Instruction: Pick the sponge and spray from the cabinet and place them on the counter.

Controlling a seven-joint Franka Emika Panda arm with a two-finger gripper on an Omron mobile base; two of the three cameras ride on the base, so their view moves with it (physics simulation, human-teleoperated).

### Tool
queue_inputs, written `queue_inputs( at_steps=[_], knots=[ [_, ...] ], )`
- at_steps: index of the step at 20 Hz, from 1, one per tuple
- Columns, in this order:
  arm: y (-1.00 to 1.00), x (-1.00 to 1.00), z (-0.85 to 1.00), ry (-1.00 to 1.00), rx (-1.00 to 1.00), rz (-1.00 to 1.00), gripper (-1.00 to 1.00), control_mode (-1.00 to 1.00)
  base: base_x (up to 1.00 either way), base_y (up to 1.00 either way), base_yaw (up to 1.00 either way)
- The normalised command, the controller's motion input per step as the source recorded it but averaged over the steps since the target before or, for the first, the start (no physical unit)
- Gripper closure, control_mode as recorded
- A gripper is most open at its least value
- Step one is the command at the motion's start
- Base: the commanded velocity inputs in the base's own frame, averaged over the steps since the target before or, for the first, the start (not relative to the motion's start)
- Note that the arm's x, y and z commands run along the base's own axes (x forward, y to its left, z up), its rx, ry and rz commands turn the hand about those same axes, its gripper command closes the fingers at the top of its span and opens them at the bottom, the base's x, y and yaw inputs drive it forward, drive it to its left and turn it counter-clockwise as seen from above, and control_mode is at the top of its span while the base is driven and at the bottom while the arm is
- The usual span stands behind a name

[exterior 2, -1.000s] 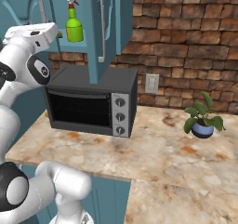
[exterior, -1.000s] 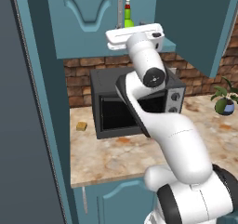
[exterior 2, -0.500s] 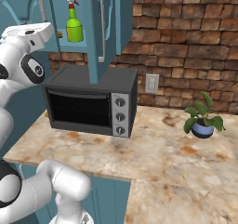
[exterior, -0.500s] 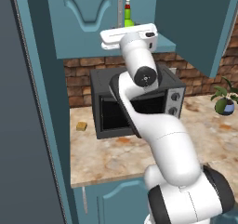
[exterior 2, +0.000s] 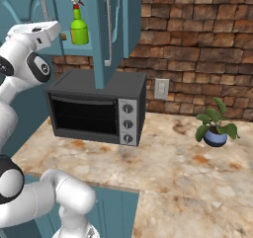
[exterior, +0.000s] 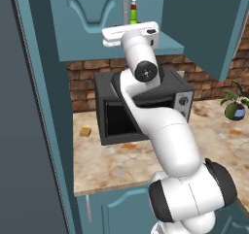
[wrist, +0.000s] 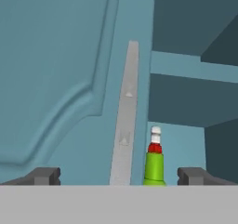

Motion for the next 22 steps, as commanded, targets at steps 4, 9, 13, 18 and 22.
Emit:
queue_inputs(
  at_steps=[4, 9, 13, 18, 22],
  knots=[
    [0.00, 0.59, 0.00, 0.04, 0.00, 0.00, -1.00, -1.00, 0.00, 0.00, 0.00],
    [0.03, 0.61, 0.00, 0.05, 0.00, 0.00, -1.00, -1.00, 0.00, 0.00, 0.00],
    [0.15, 0.58, -0.04, 0.06, 0.00, 0.00, -1.00, -1.00, 0.00, 0.00, 0.00],
    [0.18, 0.61, -0.03, 0.09, 0.00, 0.00, 1.00, -1.00, 0.00, 0.00, 0.00],
    [0.13, 0.65, -0.02, 0.16, 0.05, 0.00, 1.00, -1.00, 0.00, 0.00, 0.00]
  ],
)
